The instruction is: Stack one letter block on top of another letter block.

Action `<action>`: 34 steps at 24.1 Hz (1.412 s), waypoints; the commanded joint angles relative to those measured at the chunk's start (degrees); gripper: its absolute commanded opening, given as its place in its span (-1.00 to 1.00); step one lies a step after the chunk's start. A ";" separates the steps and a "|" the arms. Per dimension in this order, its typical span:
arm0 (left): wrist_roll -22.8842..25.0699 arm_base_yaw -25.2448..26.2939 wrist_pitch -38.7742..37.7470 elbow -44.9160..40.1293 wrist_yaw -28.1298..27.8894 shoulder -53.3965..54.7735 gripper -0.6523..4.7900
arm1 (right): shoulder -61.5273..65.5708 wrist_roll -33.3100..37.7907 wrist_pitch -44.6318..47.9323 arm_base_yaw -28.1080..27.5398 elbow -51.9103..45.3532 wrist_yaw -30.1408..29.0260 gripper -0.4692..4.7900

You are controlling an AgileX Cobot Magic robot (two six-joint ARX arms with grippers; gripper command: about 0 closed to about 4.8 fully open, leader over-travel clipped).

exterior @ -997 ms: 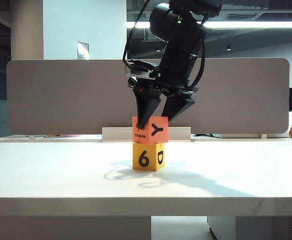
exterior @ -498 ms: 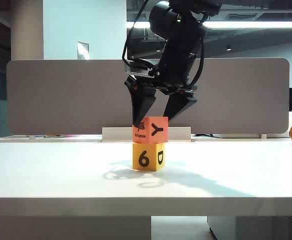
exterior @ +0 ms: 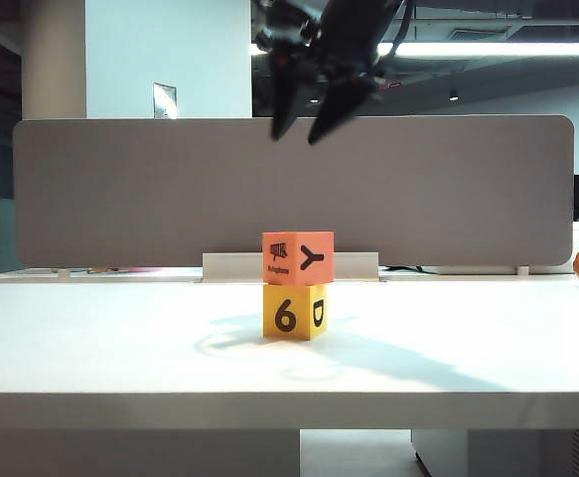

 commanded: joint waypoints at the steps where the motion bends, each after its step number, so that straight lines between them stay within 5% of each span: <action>1: 0.26 -0.07 0.37 0.11 0.20 0.04 -0.78 | -2.80 -0.17 0.04 -1.36 0.31 0.70 -0.85; 14: 0.26 -0.07 0.35 0.11 0.20 0.04 -0.78 | -14.88 1.60 -2.29 -10.75 -5.75 0.81 -0.85; 27: 0.28 -0.07 0.35 0.11 0.09 0.04 -0.78 | -35.04 8.96 15.10 -20.11 -38.36 -1.97 -0.85; 34: 0.28 -0.04 0.37 0.11 -13.70 0.04 -0.78 | -44.63 12.57 22.84 -23.06 -51.23 -1.90 -0.85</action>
